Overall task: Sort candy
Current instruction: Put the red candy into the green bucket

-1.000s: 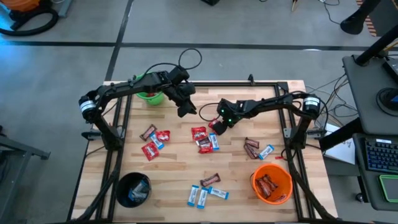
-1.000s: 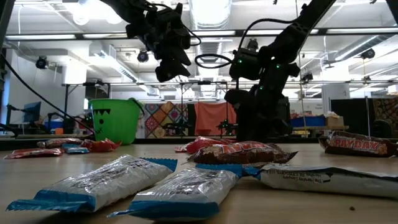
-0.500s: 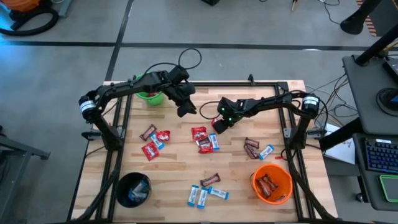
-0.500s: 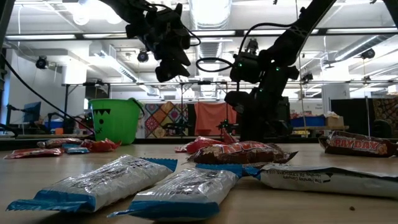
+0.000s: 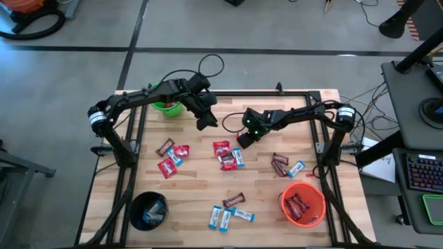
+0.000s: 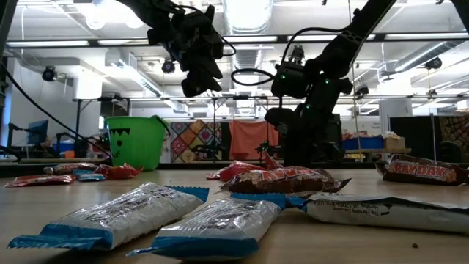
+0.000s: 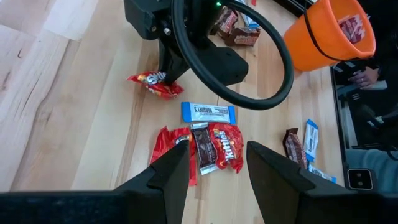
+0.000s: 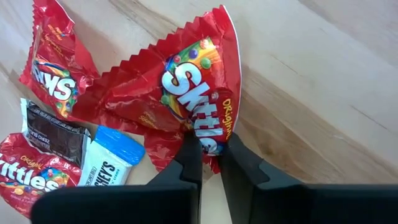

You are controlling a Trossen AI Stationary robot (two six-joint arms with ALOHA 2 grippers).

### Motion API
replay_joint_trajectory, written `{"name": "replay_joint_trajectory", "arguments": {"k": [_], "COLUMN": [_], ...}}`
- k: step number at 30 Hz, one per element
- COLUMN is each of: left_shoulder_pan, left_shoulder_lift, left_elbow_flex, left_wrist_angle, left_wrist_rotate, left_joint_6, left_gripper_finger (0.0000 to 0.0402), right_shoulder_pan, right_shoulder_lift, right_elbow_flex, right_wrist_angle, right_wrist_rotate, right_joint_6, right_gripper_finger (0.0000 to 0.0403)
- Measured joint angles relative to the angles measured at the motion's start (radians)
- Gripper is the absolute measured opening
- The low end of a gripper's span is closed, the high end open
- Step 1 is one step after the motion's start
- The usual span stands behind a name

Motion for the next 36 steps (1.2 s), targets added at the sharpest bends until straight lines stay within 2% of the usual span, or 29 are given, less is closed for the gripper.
{"name": "replay_joint_trajectory", "arguments": {"k": [16,27,36], "left_shoulder_pan": [0.007,0.007,0.024], "left_shoulder_lift": [0.000,0.000,0.006], "left_elbow_flex": [0.000,0.000,-0.001], "left_wrist_angle": [-0.008,-0.008,0.029], "left_wrist_rotate": [0.000,0.000,-0.067], "left_joint_6": [0.000,0.018,0.027], "left_gripper_finger": [0.0142,0.0142,0.0145], "right_shoulder_pan": [-0.007,-0.010,-0.010], "right_shoulder_lift": [-0.203,-0.213,-0.237], "right_elbow_flex": [-0.002,0.000,0.002], "right_wrist_angle": [-0.027,-0.046,-0.051], "right_wrist_rotate": [0.029,0.015,0.011], "right_joint_6": [0.011,0.013,0.022], "right_gripper_finger": [0.0008,0.0008,0.0008]}}
